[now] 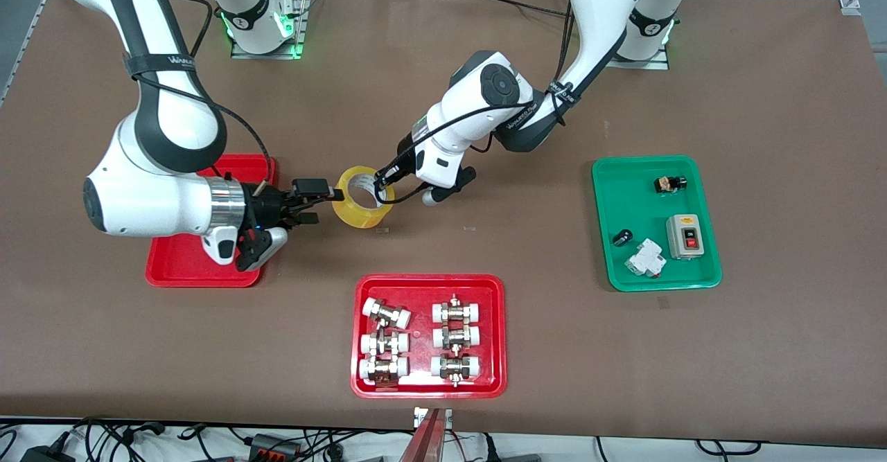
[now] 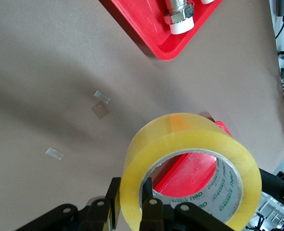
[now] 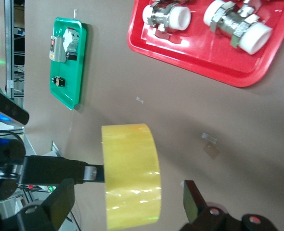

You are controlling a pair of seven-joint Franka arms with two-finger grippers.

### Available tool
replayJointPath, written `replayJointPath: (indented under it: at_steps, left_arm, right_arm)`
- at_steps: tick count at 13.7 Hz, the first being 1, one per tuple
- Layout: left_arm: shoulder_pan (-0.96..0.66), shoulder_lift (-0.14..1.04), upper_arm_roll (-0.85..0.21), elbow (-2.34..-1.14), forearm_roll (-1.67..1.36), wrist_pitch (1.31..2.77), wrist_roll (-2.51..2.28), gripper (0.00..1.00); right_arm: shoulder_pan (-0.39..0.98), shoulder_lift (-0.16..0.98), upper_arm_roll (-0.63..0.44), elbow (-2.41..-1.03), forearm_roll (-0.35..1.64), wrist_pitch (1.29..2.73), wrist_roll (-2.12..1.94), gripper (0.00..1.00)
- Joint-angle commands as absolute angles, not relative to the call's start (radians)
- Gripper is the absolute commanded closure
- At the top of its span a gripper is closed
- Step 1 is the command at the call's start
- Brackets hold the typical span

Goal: Left arm passes tape to right arm into tray
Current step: 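Hold the tape out with the left gripper while the right gripper grasps it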

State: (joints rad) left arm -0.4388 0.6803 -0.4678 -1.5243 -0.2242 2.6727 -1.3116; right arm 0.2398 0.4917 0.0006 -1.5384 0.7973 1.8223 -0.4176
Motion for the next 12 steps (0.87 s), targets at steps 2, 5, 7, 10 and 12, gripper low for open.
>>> replayJointPath:
  at_steps: [2,5,7,10,12]
  left_arm:
    - [-0.456,0.695,-0.457,-1.48,-0.206,2.677,-1.338,0.99]
    - [-0.456,0.695,-0.454,-1.48,-0.206,2.678,-1.338,0.98]
    - [-0.456,0.695,-0.454,-1.48,-0.206,2.707,-1.338,0.98]
    - [-0.456,0.695,-0.454,-1.482,-0.206,2.717,-1.338,0.98]
    - [-0.456,0.695,-0.454,-1.48,-0.206,2.717,-1.338,0.98]
  right_arm:
    - [0.236,0.526,0.002,-1.514,0.825,1.825,-0.486,0.0]
    - [0.239,0.537,0.003,-1.514,0.828,1.825,-0.508,0.0]
    - [0.242,0.538,0.003,-1.514,0.845,1.824,-0.511,0.0]
    - [0.256,0.54,0.003,-1.516,0.847,1.825,-0.511,0.0]
    - [0.255,0.545,0.003,-1.516,0.847,1.824,-0.518,0.0]
